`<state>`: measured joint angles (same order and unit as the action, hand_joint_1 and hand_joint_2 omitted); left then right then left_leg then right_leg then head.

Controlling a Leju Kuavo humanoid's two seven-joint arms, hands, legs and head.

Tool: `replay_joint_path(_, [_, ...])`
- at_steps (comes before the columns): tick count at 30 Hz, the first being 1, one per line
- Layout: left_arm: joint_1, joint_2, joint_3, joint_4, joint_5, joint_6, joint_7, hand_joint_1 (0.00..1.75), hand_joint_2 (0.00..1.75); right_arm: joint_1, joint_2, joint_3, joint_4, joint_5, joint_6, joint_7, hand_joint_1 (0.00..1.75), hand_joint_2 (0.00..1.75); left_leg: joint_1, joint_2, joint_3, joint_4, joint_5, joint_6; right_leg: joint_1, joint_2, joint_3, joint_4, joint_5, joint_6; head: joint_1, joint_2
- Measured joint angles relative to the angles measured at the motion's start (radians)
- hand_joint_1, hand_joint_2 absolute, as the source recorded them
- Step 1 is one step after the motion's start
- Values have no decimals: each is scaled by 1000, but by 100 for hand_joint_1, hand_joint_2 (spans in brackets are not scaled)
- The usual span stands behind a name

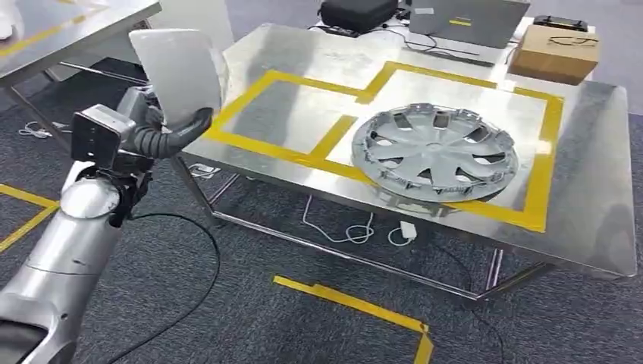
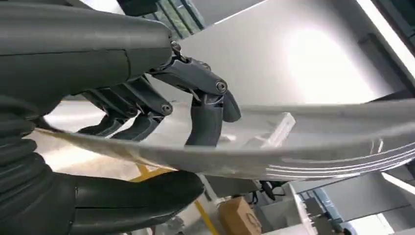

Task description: Take the parts from the cabinet and place them on the table.

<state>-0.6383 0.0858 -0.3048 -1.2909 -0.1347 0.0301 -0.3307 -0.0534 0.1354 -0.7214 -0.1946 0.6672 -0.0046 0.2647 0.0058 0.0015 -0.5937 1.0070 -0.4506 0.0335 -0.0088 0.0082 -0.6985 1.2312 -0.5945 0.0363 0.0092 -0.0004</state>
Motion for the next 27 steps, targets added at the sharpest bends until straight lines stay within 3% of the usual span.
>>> replay_joint_path(1, [-1,-1,-4,9,-4,0,3,175,175,1,0,0,0,1,0,0,0,0,0,0,0,0,0,0,0,0,-34,64,-19,3,2,0])
replay_joint_path(2, [-5,-4,-9,21,-25,5,15,175,175,2,0,0,0,5,1,1,0,0,0,0,0,1,0,0,0,0,-51,88,-14,4,1,0])
replay_joint_path(3, [-20,-7,-18,40,-51,14,32,175,175,2,0,0,0,11,3,2,0,0,0,0,0,1,0,0,-2,0,-42,62,14,5,2,0])
replay_joint_path(5, [-83,-18,-44,112,-118,42,69,175,175,0,0,0,0,24,5,2,0,0,1,-3,0,5,-2,-2,-3,-3,35,-102,105,2,2,0])
replay_joint_path(6, [-120,-26,-55,153,-138,54,83,175,175,-2,0,0,0,30,6,2,0,0,1,-5,-1,9,-4,-6,-3,-10,79,-189,136,1,2,0])
replay_joint_path(7, [-155,-32,-64,185,-153,61,92,175,175,-6,0,0,0,35,8,2,0,0,-7,-6,-6,14,-7,-13,2,-12,96,-217,118,-1,2,0])
replay_joint_path(8, [-194,-40,-72,222,-168,69,105,175,175,-9,0,0,0,39,11,3,0,0,-7,-7,-11,16,-4,-18,1,-8,95,-218,125,-11,-3,0])
replay_joint_path(10, [-256,-59,-91,307,-194,79,127,175,175,-8,-1,0,0,46,14,11,0,0,-3,-5,-11,11,2,-28,6,-5,92,-216,128,-21,0,0])
replay_joint_path(12, [-303,-73,-101,361,-217,98,140,175,175,-7,-1,-1,0,52,15,17,0,0,0,-4,-15,20,-12,-37,-1,-5,95,-226,138,-36,0,0])
replay_joint_path(13, [-326,-79,-105,390,-225,110,147,175,175,-7,-1,-1,0,55,16,16,0,0,0,-4,-30,56,-39,-39,0,-4,95,-228,138,-40,-4,0])
replay_joint_path(16, [-376,-103,-118,464,-258,129,181,175,175,-8,0,-1,0,63,19,18,0,0,0,-4,-132,292,-145,-46,0,-4,95,-227,137,-44,-4,0])
replay_joint_path(17, [-388,-108,-122,483,-267,132,192,175,175,-7,0,-2,0,64,21,18,0,0,0,-4,-151,334,-151,-46,0,-3,95,-227,137,-44,-5,0])
replay_joint_path(18, [-399,-115,-125,503,-275,134,198,175,175,-7,0,-4,0,64,22,18,0,0,0,-4,-149,327,-134,-44,0,-1,95,-226,137,-44,-5,0])
replay_joint_path(19, [-411,-123,-129,517,-277,136,198,175,175,-7,0,-8,0,64,23,17,0,0,0,-4,-126,273,-95,-41,1,1,96,-225,137,-44,-5,0])
replay_joint_path(21, [-431,-131,-132,528,-277,139,196,175,175,-7,2,-10,0,64,23,14,0,0,-3,-4,-48,101,-3,-27,3,3,100,-225,135,-41,-5,0])
replay_joint_path(22, [-441,-137,-134,534,-275,138,195,175,175,-7,6,-13,1,64,23,13,0,0,-7,-6,-19,37,7,-18,3,3,98,-225,135,-40,-3,0])
replay_joint_path(23, [-448,-143,-135,536,-273,138,195,175,175,-8,7,-17,1,63,24,13,0,0,-9,-5,-11,16,3,-18,8,4,92,-222,134,-34,-5,0])
replay_joint_path(26, [-449,-154,-139,541,-264,138,201,175,175,-11,8,-26,1,63,27,15,0,0,-14,-5,-12,9,0,-13,3,3,92,-229,139,-18,-5,0])
replay_joint_path(27, [-449,-157,-140,542,-264,138,203,175,175,-12,8,-27,1,63,27,15,0,0,-5,-2,-6,-3,8,-5,3,3,87,-225,134,-12,-4,0])
